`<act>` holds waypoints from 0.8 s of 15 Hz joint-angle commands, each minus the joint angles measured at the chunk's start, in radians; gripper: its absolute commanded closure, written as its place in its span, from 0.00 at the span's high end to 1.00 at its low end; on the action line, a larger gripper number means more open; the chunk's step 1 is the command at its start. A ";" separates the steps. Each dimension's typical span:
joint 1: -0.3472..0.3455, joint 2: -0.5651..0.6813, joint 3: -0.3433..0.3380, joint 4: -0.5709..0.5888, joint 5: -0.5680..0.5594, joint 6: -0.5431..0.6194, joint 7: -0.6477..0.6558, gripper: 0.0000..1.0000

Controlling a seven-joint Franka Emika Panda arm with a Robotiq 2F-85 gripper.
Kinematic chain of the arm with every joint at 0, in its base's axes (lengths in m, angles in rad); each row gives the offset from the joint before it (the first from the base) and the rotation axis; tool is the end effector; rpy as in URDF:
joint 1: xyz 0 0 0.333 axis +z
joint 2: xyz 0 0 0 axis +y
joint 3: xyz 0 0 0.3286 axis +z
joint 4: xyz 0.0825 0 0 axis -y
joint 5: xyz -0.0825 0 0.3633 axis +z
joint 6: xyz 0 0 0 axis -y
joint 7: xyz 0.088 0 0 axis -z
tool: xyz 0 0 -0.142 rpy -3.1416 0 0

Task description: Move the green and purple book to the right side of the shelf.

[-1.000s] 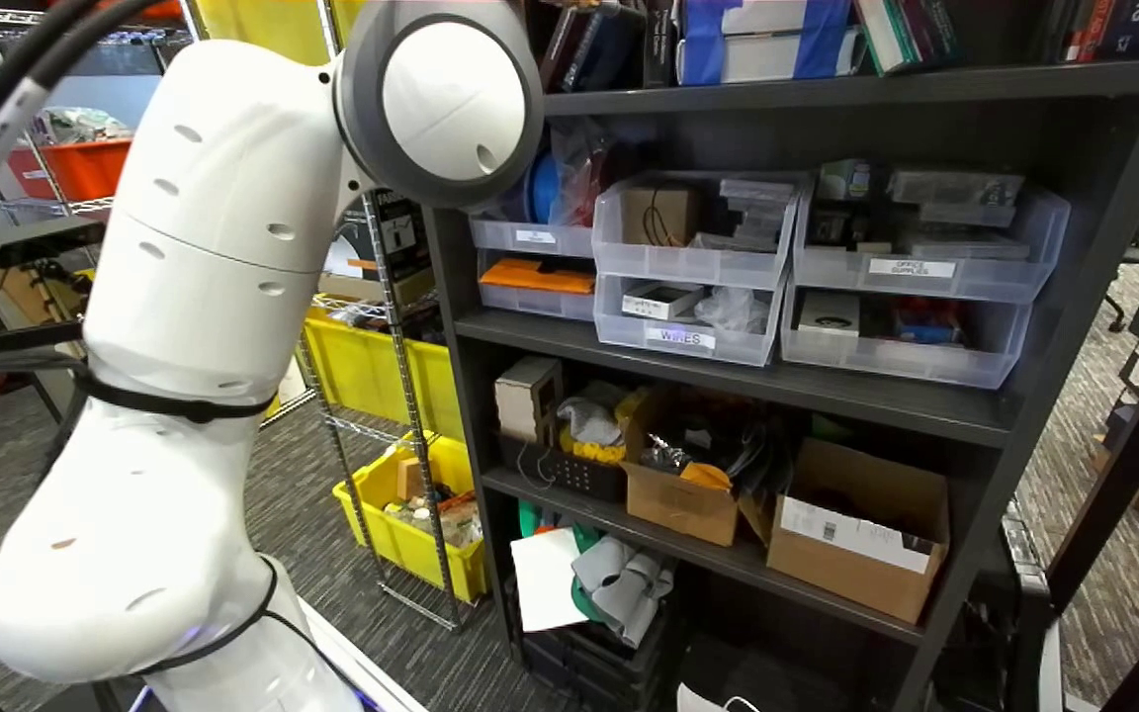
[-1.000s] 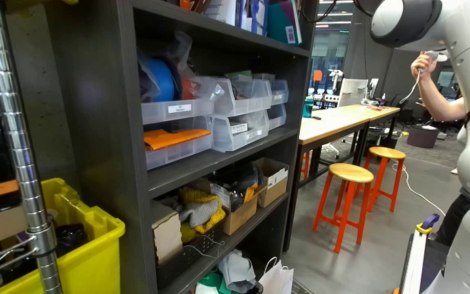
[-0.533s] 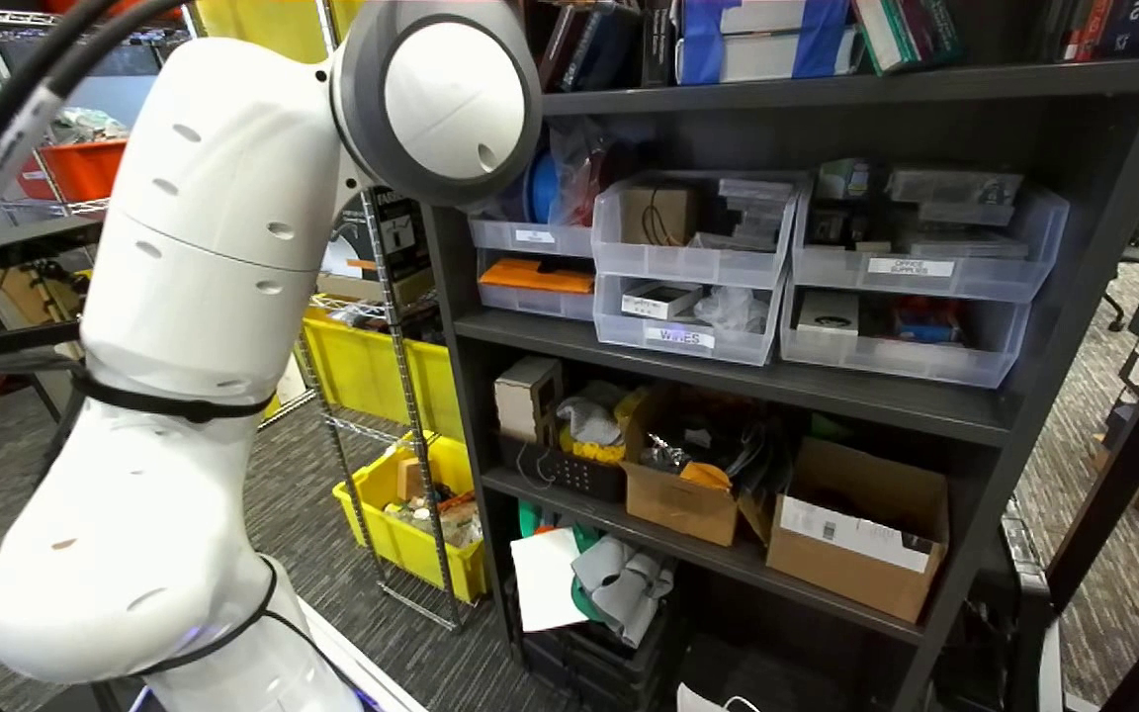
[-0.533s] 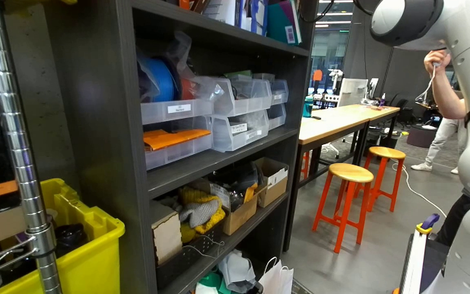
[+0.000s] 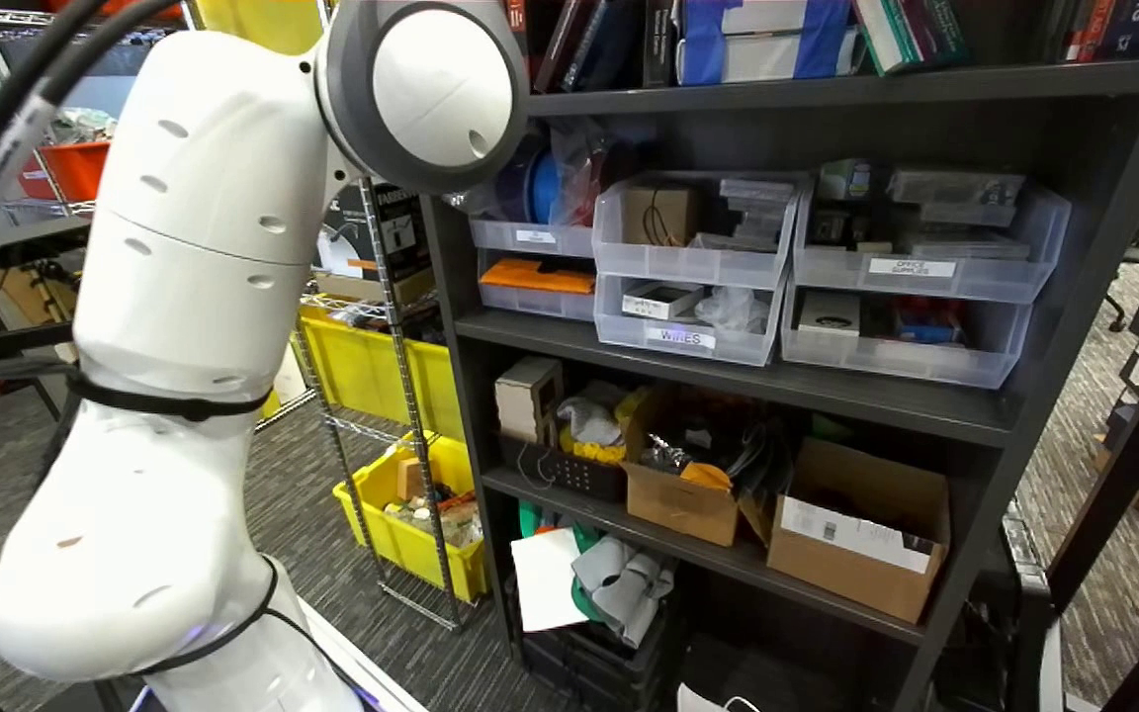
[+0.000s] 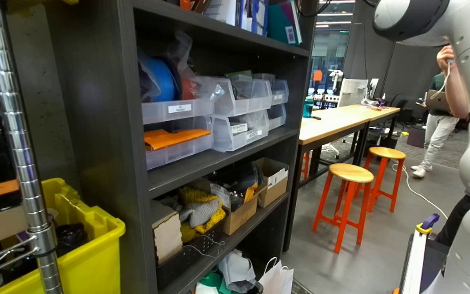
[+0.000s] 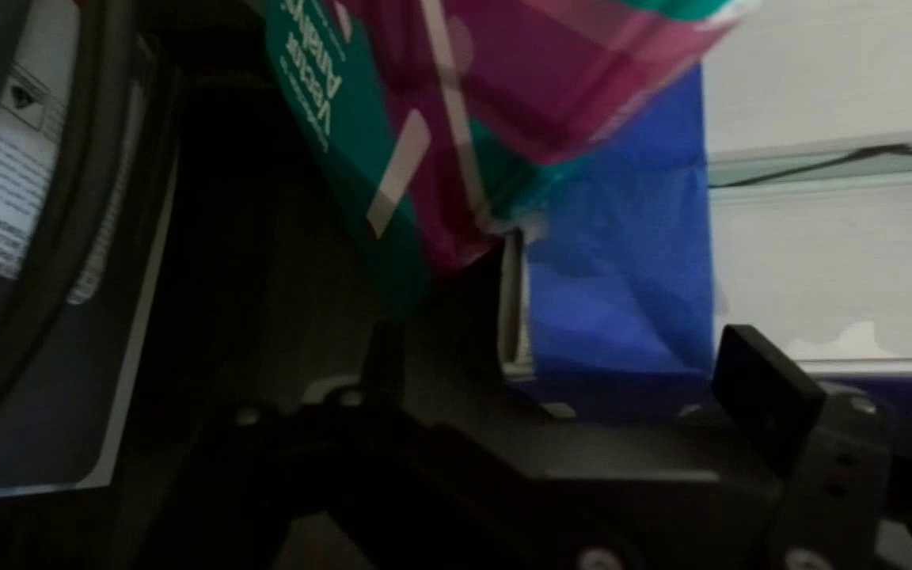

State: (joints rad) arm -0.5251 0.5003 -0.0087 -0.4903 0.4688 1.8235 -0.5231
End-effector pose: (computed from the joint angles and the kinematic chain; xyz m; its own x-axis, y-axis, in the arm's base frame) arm 0.5841 -0.2814 0.8297 0.5848 0.0629 0.8087 0.0596 -0.9976 0.0345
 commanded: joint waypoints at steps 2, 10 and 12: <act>-0.012 0.049 0.053 0.158 -0.032 -0.159 0.077 1.00; -0.076 0.006 0.068 0.115 -0.062 -0.269 0.125 1.00; -0.091 0.002 0.066 0.114 -0.071 -0.295 0.137 1.00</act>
State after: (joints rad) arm -0.5900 0.5258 0.0446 -0.3661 0.4228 1.5760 -0.4131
